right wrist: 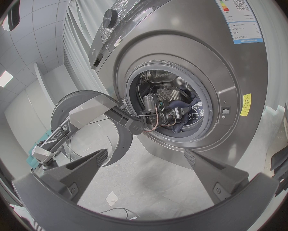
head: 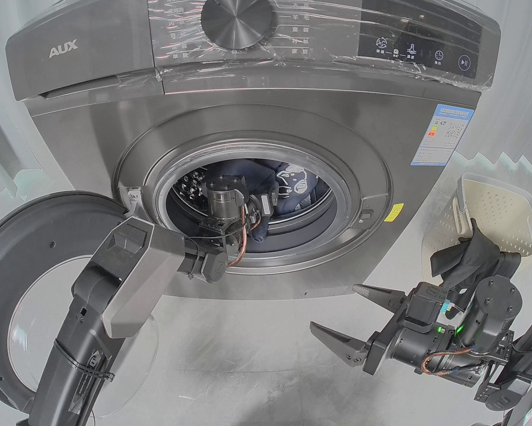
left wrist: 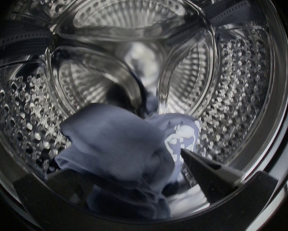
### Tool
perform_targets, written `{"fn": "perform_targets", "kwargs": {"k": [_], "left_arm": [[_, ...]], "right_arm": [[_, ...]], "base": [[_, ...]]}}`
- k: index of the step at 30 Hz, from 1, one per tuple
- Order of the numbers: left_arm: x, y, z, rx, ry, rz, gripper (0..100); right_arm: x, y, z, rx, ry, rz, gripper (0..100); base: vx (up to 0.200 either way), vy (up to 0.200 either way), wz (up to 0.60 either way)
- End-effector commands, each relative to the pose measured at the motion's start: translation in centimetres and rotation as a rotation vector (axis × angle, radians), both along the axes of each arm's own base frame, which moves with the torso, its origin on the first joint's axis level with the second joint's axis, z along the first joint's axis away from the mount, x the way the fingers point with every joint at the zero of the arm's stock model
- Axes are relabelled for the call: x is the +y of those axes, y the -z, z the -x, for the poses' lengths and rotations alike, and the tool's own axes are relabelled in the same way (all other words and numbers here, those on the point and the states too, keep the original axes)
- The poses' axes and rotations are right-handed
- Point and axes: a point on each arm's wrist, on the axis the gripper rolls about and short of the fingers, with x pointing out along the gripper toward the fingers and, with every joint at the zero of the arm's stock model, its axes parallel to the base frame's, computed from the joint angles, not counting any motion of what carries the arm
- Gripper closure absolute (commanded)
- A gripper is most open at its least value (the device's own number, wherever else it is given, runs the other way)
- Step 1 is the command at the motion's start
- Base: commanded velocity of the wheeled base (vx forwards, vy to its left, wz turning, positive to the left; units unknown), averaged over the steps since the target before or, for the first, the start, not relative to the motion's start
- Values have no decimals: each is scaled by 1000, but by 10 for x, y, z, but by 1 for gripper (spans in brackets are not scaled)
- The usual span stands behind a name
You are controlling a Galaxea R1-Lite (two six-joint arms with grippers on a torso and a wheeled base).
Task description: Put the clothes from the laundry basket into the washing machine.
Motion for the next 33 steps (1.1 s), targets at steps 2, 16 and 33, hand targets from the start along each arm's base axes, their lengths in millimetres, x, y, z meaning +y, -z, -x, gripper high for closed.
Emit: {"fn": "perform_targets", "kwargs": {"k": [2, 16, 33], "left_arm": [[8, -11, 29, 126, 26, -65, 0], [10, 6, 49, 204, 78, -162, 0], [-14, 14, 33, 20, 98, -70, 100]], "right_arm": [[0, 1, 0, 2, -2, 2, 0], [2, 1, 2, 5, -9, 3, 0], [2, -1, 3, -2, -11, -3, 0]], "base": [[0, 0, 0], [0, 0, 0], [0, 0, 0]]}}
